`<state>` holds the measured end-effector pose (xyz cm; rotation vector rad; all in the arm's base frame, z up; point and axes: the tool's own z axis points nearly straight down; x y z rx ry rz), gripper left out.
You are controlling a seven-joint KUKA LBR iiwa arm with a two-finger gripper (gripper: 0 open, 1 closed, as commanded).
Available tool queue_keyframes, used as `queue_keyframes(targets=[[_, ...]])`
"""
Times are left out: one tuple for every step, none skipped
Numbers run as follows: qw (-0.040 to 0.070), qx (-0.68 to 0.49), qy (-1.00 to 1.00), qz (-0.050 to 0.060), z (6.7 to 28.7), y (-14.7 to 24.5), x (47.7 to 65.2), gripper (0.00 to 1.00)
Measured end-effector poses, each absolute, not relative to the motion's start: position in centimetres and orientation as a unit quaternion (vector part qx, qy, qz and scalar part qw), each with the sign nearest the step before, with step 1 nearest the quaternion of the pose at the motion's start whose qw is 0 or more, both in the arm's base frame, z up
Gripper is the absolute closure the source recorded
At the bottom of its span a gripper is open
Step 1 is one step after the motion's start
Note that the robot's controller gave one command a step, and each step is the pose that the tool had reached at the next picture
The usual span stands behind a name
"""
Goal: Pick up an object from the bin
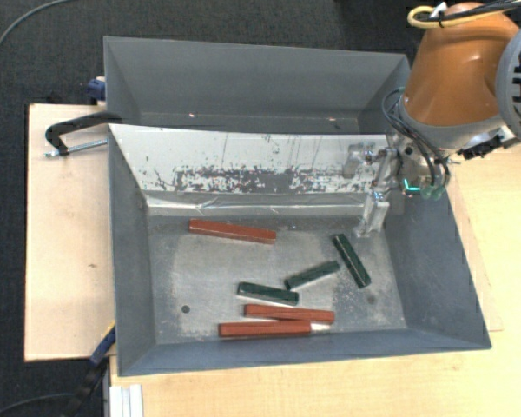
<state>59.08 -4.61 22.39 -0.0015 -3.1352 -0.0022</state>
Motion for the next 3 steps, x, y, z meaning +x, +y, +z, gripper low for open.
queue_keyframes(targets=[[0.002, 0.293, -0.956, -0.001, 6.8, -3.9, 53.2, 0.00], [-0.001, 0.293, -0.956, 0.000, 7.1, -3.9, 53.4, 1.00], [-0.007, 0.333, -0.943, 0.002, 23.9, -2.8, 52.8, 1.00]])
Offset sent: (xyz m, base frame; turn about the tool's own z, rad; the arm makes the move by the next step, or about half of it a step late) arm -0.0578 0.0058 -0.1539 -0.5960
